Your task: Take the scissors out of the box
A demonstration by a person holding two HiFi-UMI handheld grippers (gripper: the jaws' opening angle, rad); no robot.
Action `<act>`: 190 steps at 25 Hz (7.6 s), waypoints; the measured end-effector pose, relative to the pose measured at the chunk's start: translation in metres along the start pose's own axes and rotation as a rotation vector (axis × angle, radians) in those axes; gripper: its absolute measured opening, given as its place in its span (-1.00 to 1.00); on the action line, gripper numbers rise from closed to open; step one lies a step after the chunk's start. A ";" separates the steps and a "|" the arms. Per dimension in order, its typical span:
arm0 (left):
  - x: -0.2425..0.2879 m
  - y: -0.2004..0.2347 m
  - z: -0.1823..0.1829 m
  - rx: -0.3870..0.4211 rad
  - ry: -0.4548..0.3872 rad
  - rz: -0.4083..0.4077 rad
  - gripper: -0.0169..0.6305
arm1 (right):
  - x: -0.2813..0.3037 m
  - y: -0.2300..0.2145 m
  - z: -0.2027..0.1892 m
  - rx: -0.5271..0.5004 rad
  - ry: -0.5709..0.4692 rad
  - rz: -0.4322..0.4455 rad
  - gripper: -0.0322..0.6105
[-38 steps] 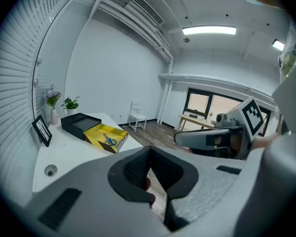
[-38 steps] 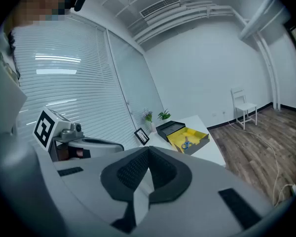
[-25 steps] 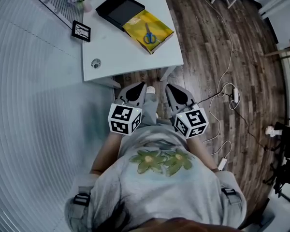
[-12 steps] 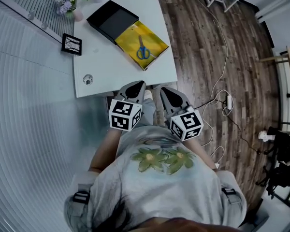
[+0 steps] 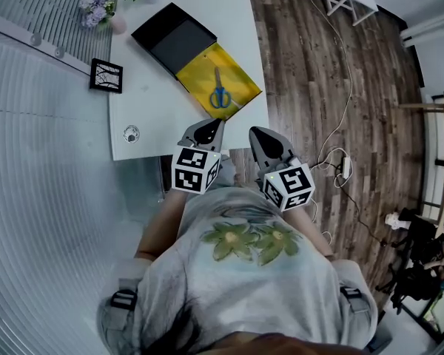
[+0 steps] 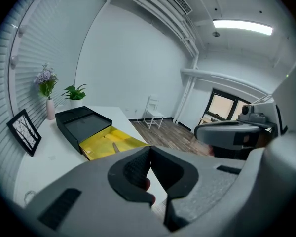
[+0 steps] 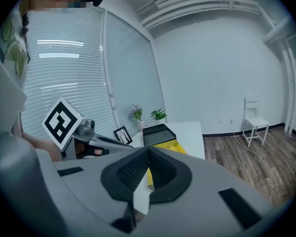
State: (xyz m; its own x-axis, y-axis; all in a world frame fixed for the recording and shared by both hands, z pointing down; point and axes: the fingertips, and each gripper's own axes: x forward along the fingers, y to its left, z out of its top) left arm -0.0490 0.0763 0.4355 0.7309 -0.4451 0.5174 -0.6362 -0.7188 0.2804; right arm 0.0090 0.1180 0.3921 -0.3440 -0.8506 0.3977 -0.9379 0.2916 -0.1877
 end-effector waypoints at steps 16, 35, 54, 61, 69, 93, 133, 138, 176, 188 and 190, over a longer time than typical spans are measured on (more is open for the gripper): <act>0.070 0.050 -0.016 -0.091 0.173 0.022 -0.92 | 0.069 -0.052 0.026 -0.007 0.059 0.013 -0.88; 0.112 0.067 -0.023 -0.243 0.222 0.205 -0.73 | 0.112 -0.077 0.022 -0.042 0.147 0.240 -0.88; 0.156 0.085 -0.055 -0.243 0.391 0.360 -0.66 | 0.131 -0.105 0.014 -0.024 0.152 0.328 -0.88; 0.169 0.093 -0.069 -0.264 0.451 0.371 -0.64 | 0.140 -0.110 0.009 -0.009 0.166 0.328 -0.88; 0.179 0.101 -0.081 -0.277 0.512 0.369 -0.64 | 0.147 -0.113 0.009 0.000 0.174 0.330 -0.88; 0.195 0.108 -0.101 -0.259 0.655 0.379 -0.64 | 0.167 -0.126 0.011 0.008 0.190 0.325 -0.88; 0.190 0.111 -0.095 -0.205 0.564 0.441 -0.67 | 0.151 -0.120 0.026 -0.016 0.156 0.308 -0.88; 0.186 0.111 -0.090 -0.216 0.515 0.439 -0.67 | 0.150 -0.118 0.029 -0.023 0.147 0.309 -0.88; 0.144 0.109 -0.034 -0.141 0.356 0.475 -0.67 | 0.132 -0.111 0.056 -0.094 0.071 0.307 -0.88; 0.122 0.107 -0.001 -0.118 0.267 0.486 -0.67 | 0.130 -0.108 0.055 -0.111 0.076 0.310 -0.88; 0.119 0.104 0.004 -0.111 0.250 0.487 -0.67 | 0.129 -0.106 0.055 -0.114 0.073 0.312 -0.88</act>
State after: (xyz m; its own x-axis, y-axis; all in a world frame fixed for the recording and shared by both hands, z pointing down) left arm -0.0272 -0.0540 0.5227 0.2741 -0.5617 0.7806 -0.9178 -0.3951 0.0379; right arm 0.0664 -0.0462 0.4141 -0.6137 -0.6801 0.4010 -0.7843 0.5835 -0.2107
